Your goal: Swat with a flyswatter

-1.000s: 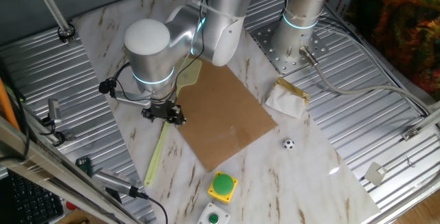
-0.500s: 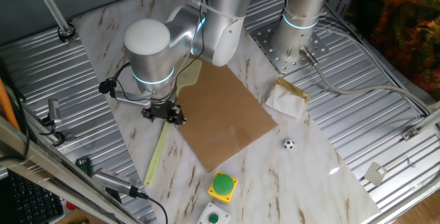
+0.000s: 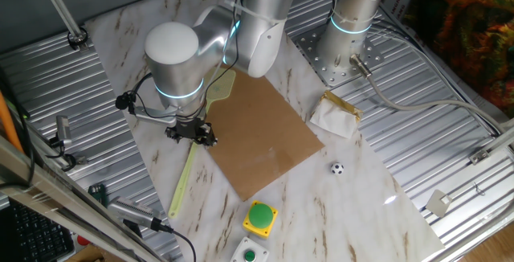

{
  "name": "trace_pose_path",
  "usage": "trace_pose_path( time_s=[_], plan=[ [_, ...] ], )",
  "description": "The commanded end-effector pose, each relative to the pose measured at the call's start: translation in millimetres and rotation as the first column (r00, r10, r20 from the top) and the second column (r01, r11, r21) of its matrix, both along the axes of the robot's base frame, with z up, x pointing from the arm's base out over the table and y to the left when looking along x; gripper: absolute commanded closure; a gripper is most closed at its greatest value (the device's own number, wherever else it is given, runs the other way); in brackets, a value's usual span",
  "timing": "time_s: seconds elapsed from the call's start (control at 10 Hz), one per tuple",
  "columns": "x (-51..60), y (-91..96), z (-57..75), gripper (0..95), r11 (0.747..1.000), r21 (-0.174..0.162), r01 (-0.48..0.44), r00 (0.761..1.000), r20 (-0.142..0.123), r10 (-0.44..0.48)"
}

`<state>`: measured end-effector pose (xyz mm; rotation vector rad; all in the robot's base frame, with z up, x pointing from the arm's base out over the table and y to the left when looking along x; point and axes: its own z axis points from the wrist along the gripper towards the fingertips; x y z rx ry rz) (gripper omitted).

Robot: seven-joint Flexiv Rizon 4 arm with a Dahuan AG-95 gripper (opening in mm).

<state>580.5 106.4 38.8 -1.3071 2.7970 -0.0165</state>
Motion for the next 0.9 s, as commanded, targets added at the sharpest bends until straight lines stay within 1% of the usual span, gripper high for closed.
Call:
trace_pose_path(
  time_s=[0.1, 0.3, 0.4, 0.5, 0.6, 0.9],
  plan=[
    [0.2, 0.1, -0.2, 19.0, 1.0, 0.0, 0.001, 1.0, 0.0, -0.001],
    [0.2, 0.1, -0.2, 19.0, 1.0, 0.0, 0.001, 1.0, 0.0, -0.001],
    [-180.5, -179.0, 102.5, 57.0, 0.626, 0.068, 0.777, 0.629, -0.04, -0.776],
    [-183.8, -177.8, 101.4, 57.0, 0.588, 0.069, 0.806, 0.591, -0.045, -0.805],
    [-185.6, -177.1, 100.7, 57.0, 0.568, 0.067, 0.821, 0.571, -0.048, -0.82],
    [-187.1, -176.5, 100.0, 57.0, 0.567, 0.067, 0.821, 0.57, -0.049, -0.82]
  ],
)
